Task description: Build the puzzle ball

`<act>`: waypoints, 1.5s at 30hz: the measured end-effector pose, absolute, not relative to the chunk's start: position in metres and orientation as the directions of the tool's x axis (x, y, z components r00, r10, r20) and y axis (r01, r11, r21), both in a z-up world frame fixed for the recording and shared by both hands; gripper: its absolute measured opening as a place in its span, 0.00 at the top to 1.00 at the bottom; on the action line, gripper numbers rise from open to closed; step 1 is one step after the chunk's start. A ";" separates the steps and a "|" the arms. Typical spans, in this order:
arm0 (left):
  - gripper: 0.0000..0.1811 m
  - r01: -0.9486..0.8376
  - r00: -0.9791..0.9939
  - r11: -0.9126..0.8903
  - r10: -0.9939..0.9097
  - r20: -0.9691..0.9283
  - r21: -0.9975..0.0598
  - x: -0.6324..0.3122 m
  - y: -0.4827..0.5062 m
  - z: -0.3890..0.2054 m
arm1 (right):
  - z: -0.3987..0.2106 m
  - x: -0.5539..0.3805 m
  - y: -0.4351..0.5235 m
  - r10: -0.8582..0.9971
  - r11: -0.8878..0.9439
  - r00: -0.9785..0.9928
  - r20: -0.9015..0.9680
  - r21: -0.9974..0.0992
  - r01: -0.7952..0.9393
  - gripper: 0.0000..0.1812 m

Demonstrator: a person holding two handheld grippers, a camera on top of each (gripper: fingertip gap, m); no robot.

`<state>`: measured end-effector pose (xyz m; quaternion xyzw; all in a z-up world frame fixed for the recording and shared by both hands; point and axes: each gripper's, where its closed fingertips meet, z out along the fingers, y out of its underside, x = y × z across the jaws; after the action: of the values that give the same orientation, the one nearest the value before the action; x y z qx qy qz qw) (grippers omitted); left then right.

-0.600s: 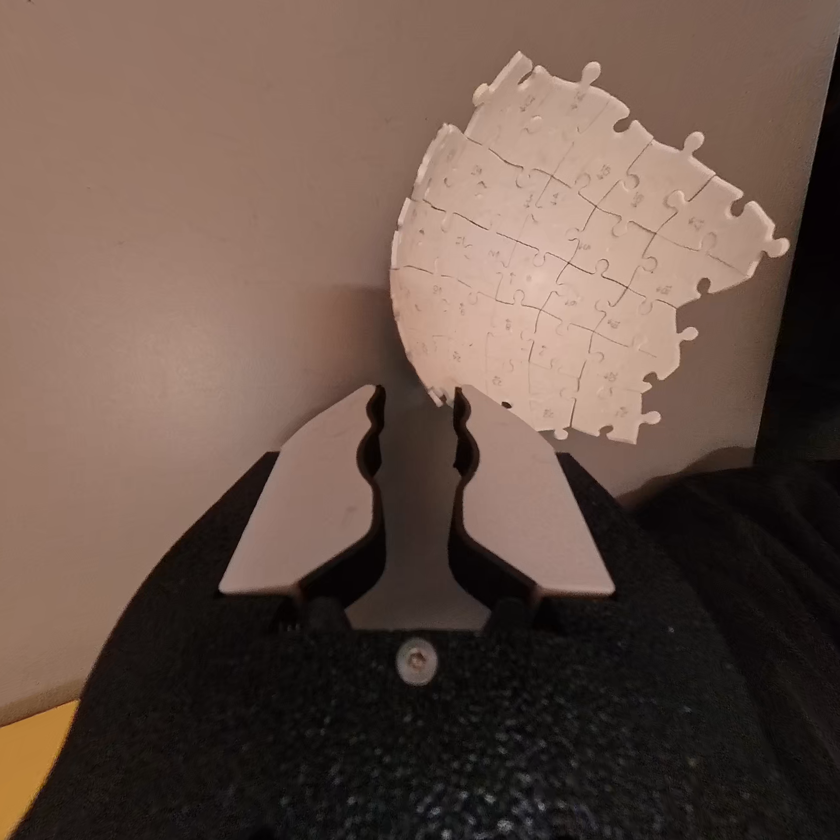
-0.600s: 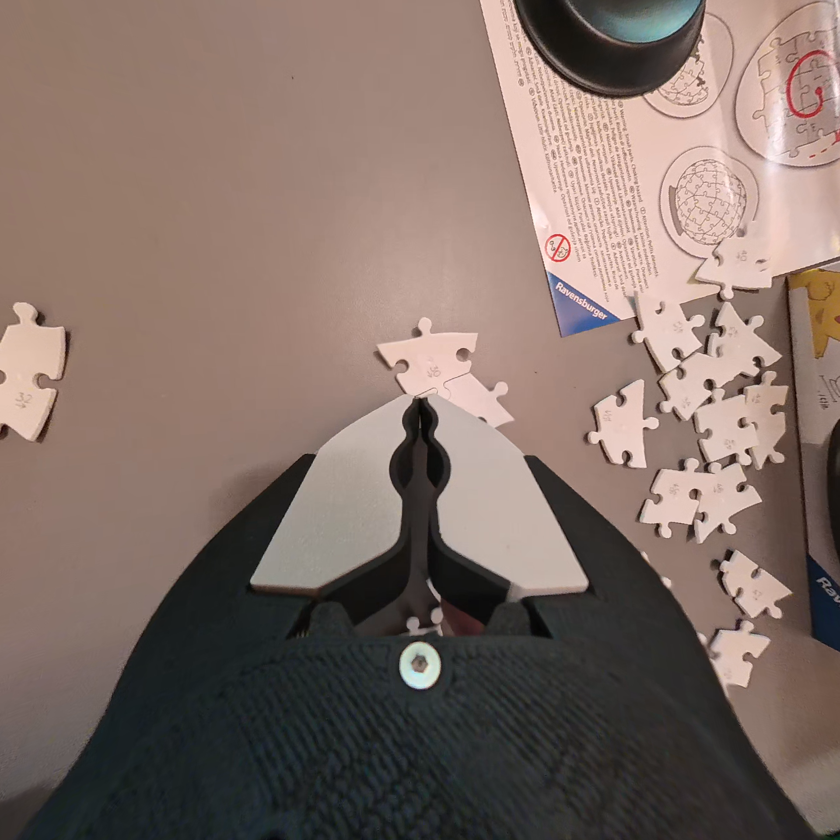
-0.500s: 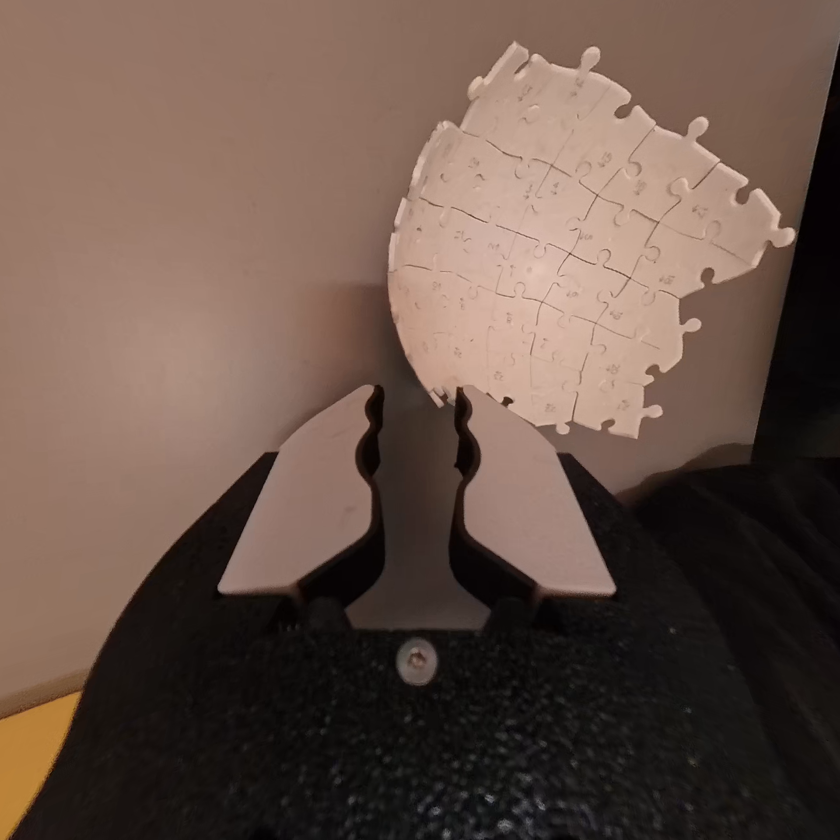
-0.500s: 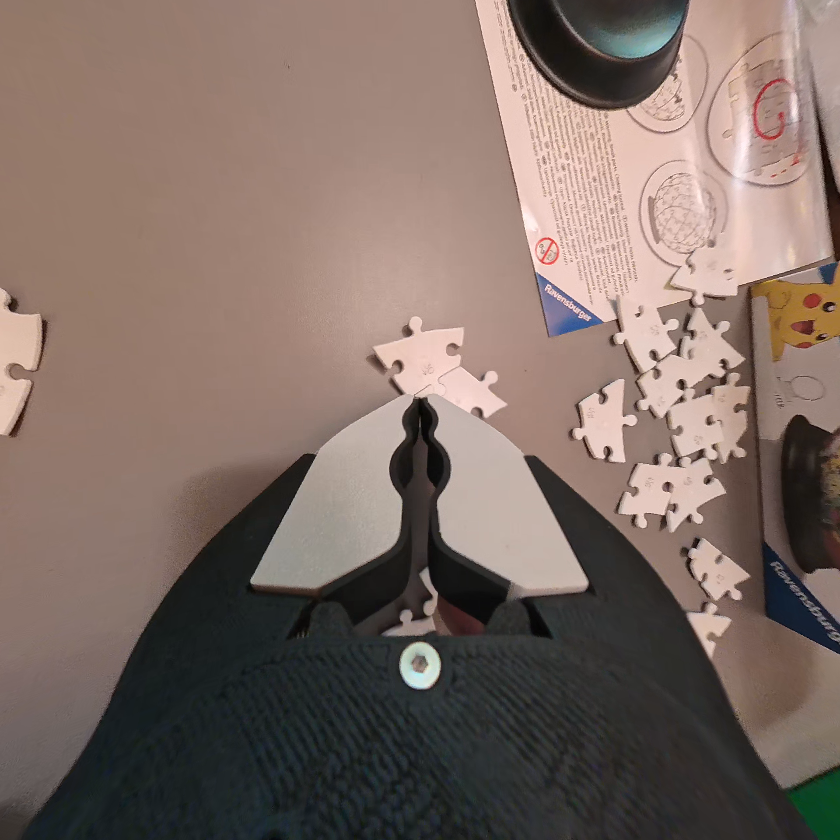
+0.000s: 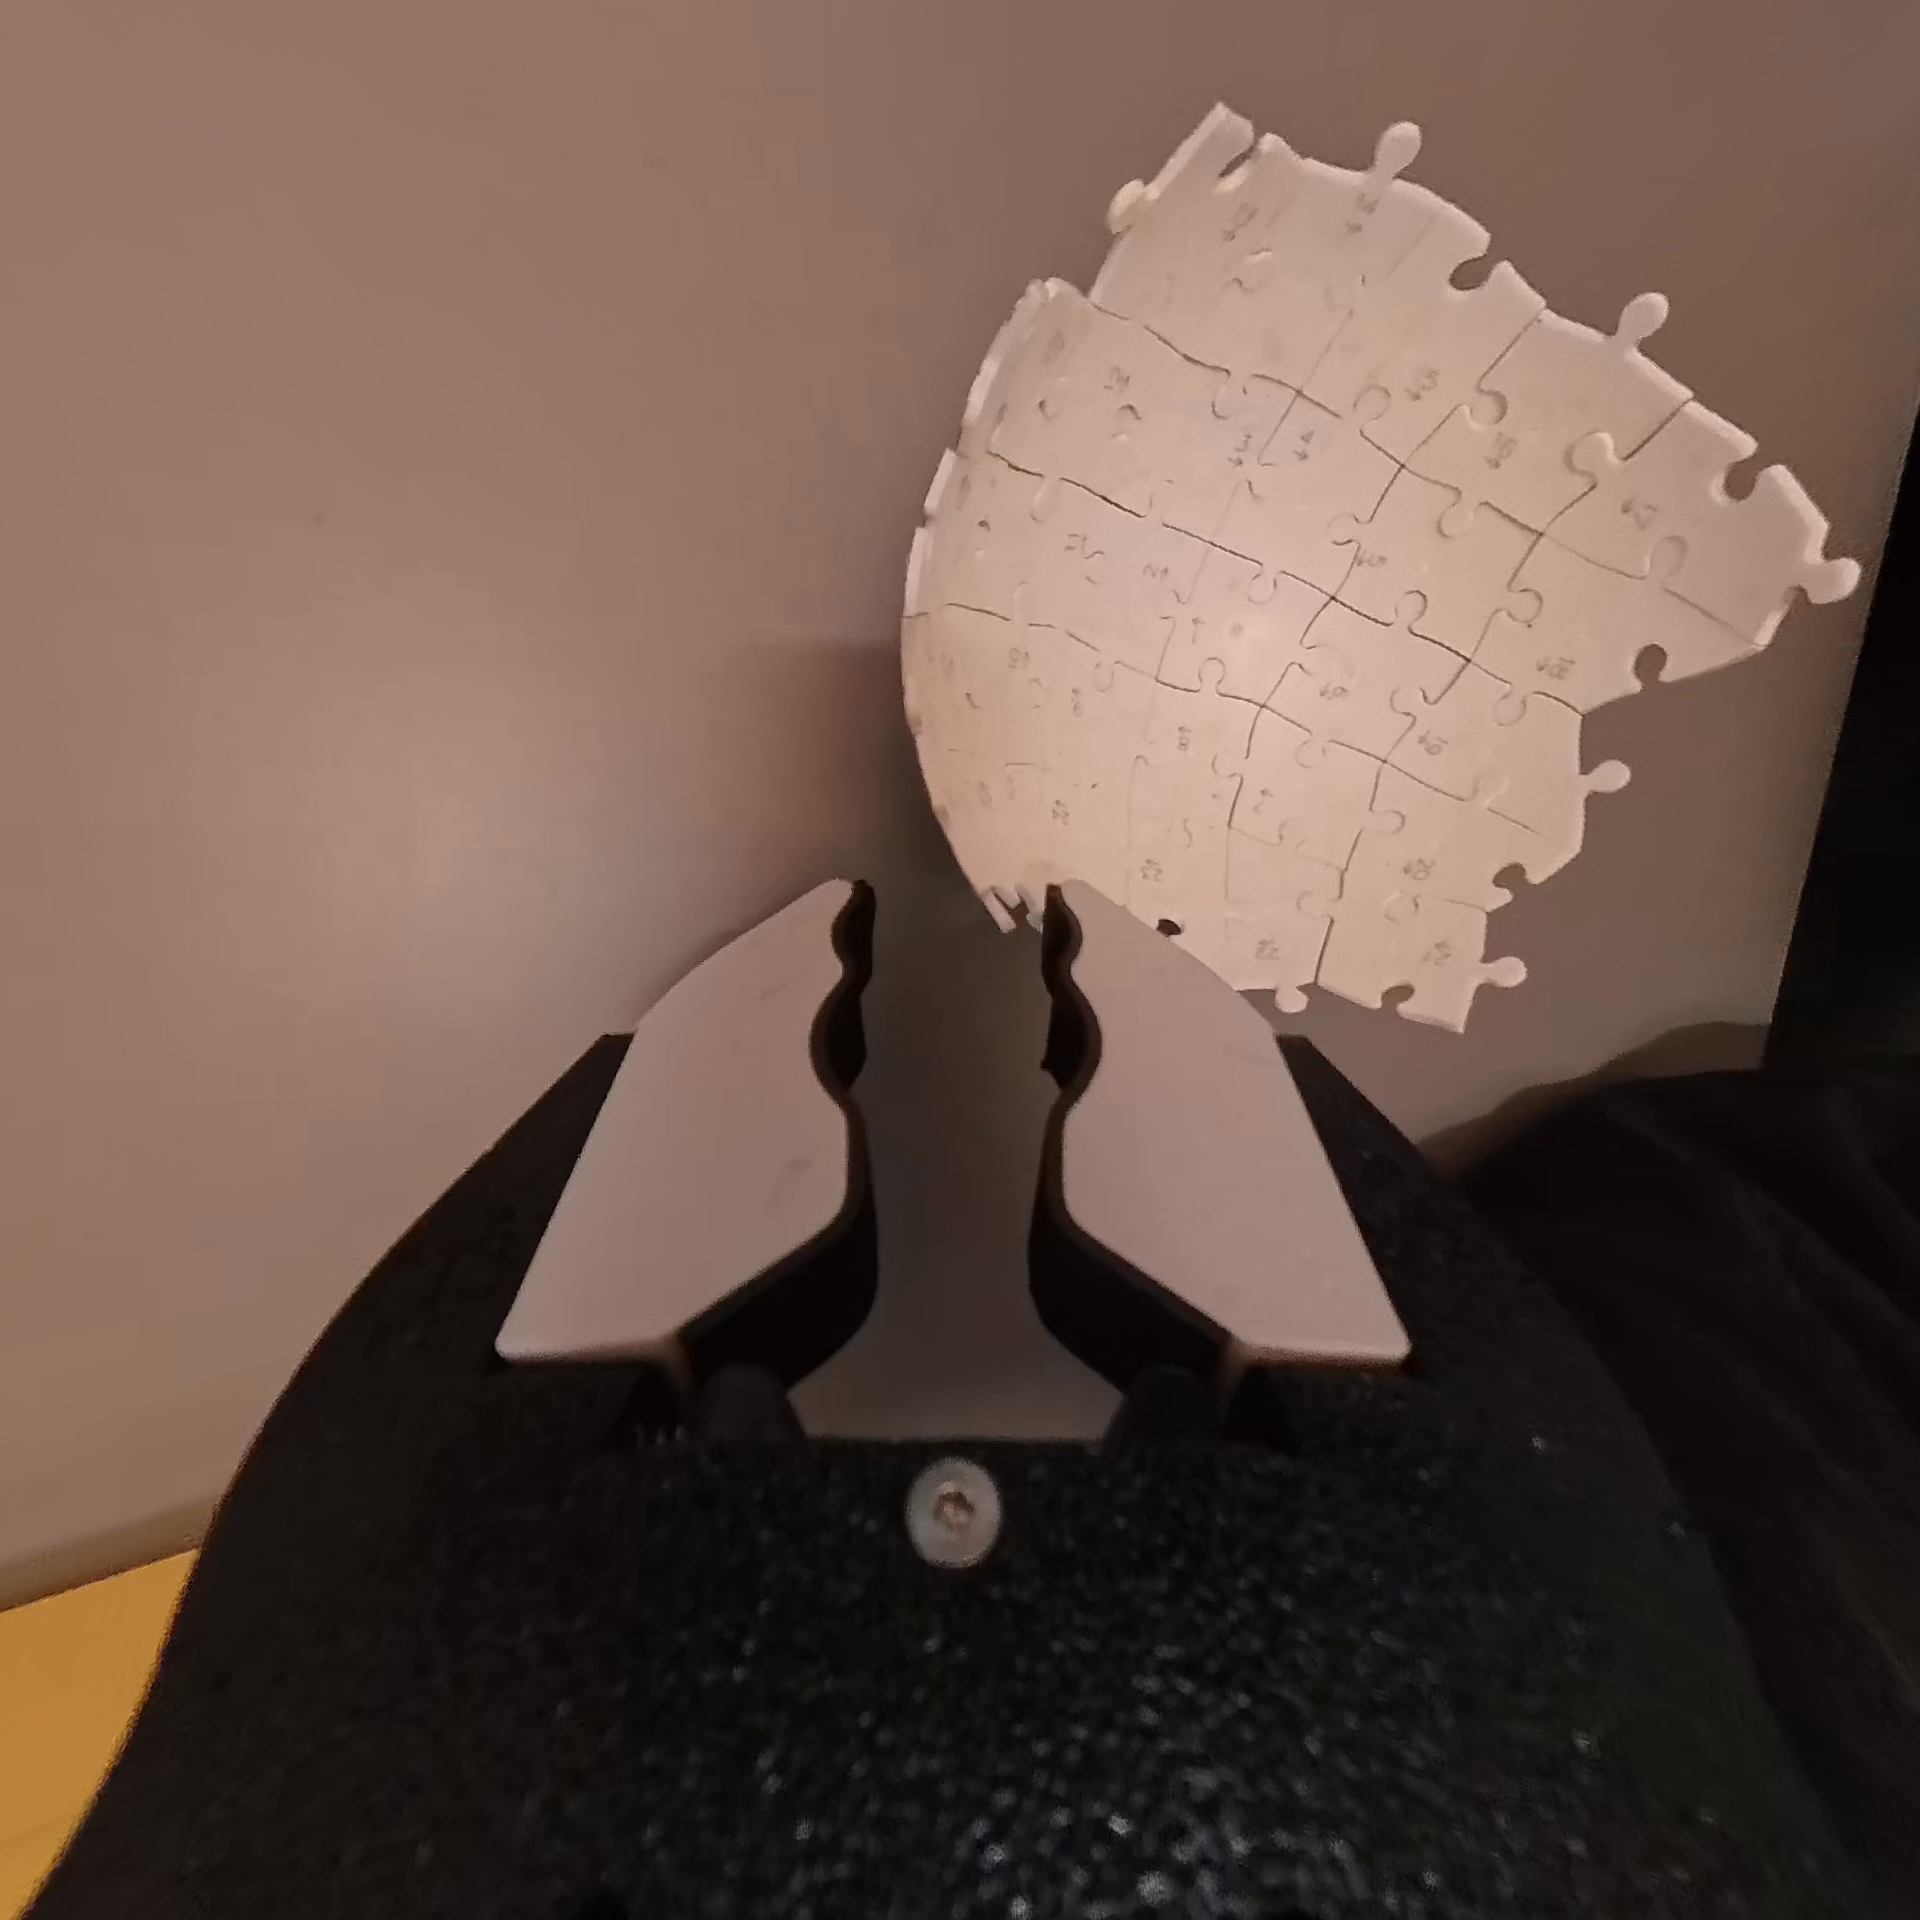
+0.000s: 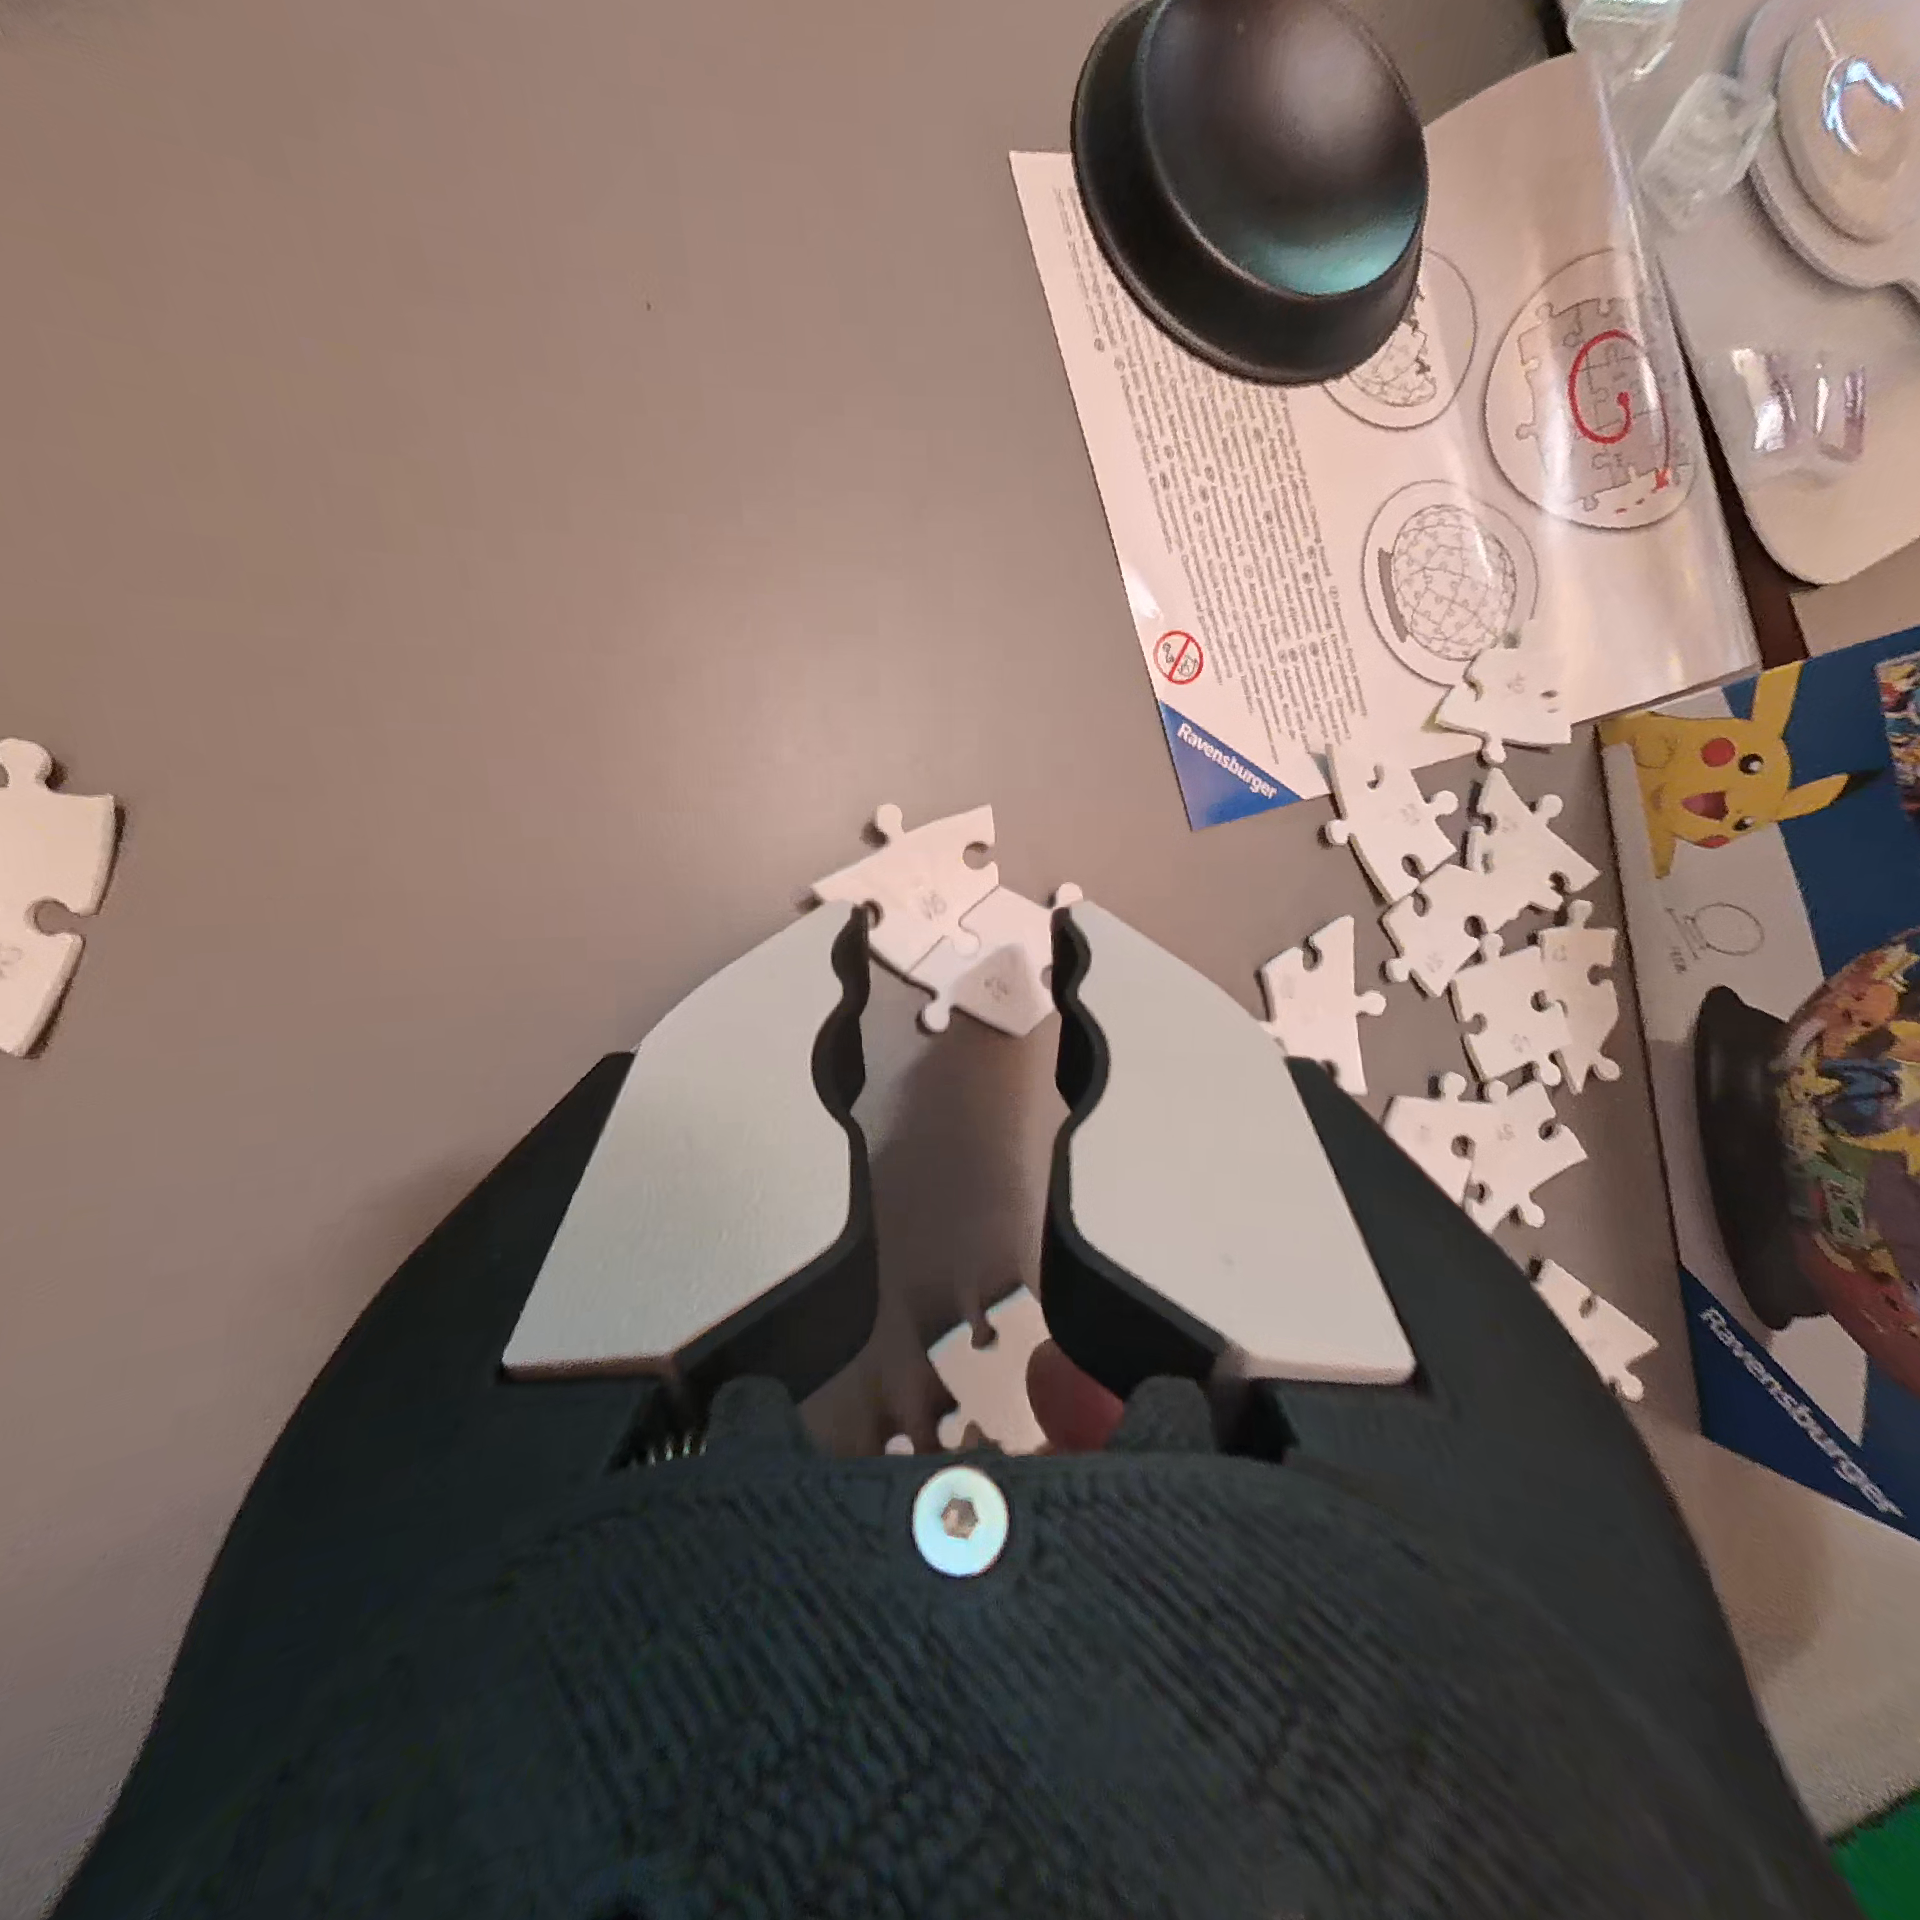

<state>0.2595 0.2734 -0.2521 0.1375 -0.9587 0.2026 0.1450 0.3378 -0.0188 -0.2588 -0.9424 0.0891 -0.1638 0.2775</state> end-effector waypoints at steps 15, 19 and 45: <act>0.81 -0.327 -0.929 0.871 -0.225 0.294 -0.367 0.268 0.273 -0.251 | -0.274 0.332 -0.012 -0.282 -0.812 0.956 0.079 -0.550 -0.194 0.79; 0.78 -0.327 -0.933 0.868 -0.232 0.275 -0.375 0.271 0.274 -0.249 | -0.274 0.328 -0.010 -0.262 -0.811 0.962 0.072 -0.556 -0.179 0.87; 0.75 -0.356 -0.922 0.849 -0.252 0.293 -0.391 0.269 0.281 -0.245 | -0.233 0.331 0.023 -0.195 -0.878 0.730 0.655 -0.449 0.168 0.99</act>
<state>0.2688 0.2813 -0.2446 0.1594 -0.9543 0.2243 0.1163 0.3307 0.0228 -0.2330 -0.8967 0.0074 -0.3671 0.2473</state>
